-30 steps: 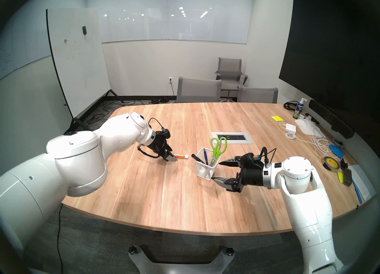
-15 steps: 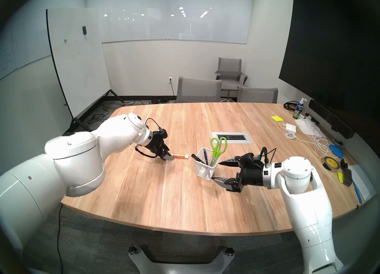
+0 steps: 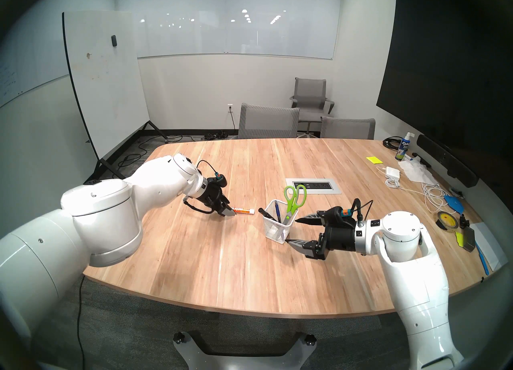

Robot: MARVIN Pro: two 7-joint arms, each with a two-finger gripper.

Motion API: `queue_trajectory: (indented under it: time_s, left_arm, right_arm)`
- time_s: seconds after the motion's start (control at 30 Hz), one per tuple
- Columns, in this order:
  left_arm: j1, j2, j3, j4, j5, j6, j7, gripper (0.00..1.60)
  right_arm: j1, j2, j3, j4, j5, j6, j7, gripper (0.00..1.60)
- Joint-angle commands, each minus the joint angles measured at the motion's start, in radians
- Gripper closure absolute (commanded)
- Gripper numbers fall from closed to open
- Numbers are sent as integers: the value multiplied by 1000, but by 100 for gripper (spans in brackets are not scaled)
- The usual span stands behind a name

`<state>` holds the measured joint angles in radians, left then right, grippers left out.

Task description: Place the pen, the marker, and the scissors into the pen holder

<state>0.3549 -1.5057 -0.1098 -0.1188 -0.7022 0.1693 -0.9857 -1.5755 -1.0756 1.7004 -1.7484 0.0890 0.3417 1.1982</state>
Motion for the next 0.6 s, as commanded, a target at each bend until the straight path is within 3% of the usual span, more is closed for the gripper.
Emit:
queue_trajectory:
  time_s: [0.0, 0.13, 0.57]
  left_arm:
    - [-13, -2, -8, -4, -7, 0, -5, 64]
    - [-12, -2, -11, -4, -8, 0, -4, 47]
    - [-2, -1, -19, -3, -10, -3, -2, 35]
  right_arm:
    - [10, -1, 2, -13, 4, 0, 1, 0]
    - [10, -1, 2, -13, 4, 0, 1, 0]
    - [10, -2, 2, -13, 3, 0, 1, 0]
